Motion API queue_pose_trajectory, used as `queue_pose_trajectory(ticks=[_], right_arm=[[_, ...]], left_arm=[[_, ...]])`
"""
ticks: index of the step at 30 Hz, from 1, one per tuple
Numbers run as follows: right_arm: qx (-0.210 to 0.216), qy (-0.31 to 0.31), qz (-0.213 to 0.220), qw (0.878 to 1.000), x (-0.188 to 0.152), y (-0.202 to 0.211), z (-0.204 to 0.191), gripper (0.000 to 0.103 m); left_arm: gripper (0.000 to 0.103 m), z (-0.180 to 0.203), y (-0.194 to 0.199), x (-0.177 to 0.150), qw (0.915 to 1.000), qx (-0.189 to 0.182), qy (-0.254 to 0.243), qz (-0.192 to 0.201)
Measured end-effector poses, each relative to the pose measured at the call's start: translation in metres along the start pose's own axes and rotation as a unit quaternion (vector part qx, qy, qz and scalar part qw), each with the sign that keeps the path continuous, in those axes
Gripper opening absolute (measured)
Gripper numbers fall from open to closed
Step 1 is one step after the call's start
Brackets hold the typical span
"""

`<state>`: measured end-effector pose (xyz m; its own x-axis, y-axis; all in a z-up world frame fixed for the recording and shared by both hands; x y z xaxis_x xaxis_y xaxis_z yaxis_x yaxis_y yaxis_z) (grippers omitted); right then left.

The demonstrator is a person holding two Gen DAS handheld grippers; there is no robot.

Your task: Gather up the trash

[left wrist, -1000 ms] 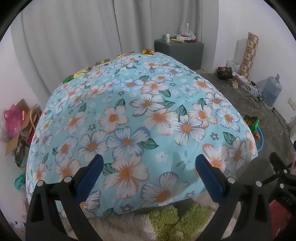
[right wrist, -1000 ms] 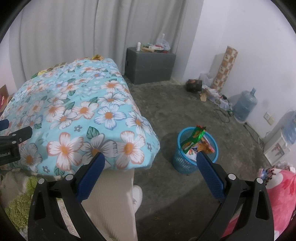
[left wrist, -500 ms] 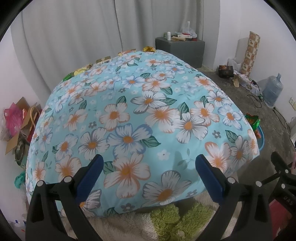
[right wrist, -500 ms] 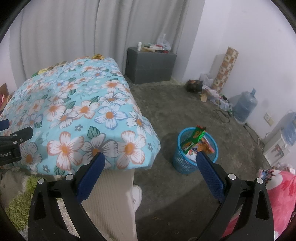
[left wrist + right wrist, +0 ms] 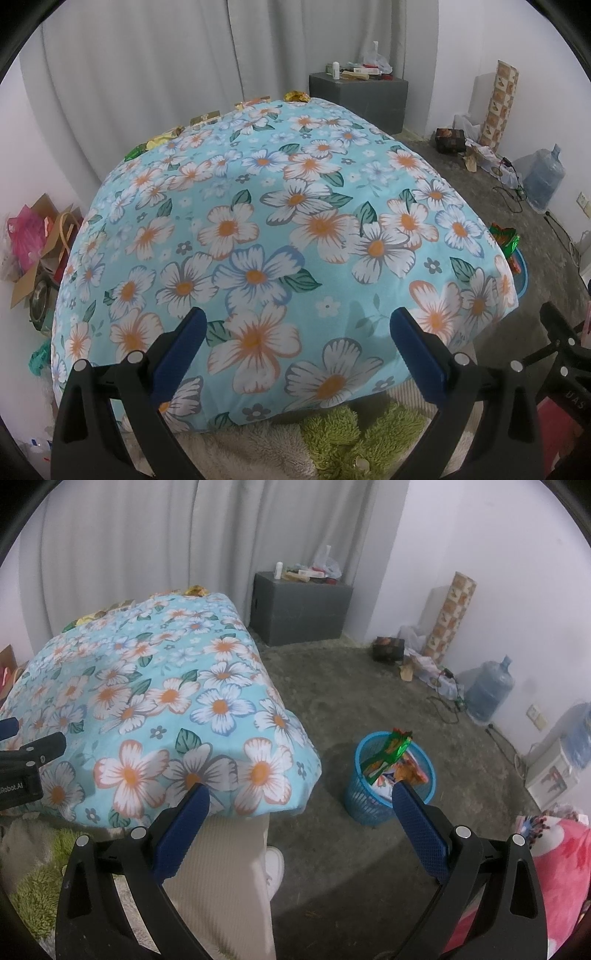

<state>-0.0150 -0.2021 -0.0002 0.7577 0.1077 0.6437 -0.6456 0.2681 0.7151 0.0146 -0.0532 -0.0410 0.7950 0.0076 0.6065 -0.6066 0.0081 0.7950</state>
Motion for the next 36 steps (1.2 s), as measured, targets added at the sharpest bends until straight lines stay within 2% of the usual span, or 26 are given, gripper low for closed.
queue_pose_trajectory(ticks=[36], right_arm=[[0.002, -0.003, 0.002, 1.000, -0.0032, -0.0013, 0.0037, 0.095]], left_arm=[[0.097, 0.0019, 0.0010, 0.0001, 1.0000, 0.001, -0.004, 0.000]])
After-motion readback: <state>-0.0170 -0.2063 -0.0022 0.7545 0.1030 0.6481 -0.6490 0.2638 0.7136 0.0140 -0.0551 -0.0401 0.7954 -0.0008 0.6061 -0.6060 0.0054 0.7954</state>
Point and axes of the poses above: each gripper's, at about its wrist camera, not at the fingertips, and y roughly against the way its jaws point, z to its right, x to its top, the point moved 4 cm from there along -y, roughly the way its jaws point, and after that the axes turned 9 degrees about y, right-handed, at the moved point
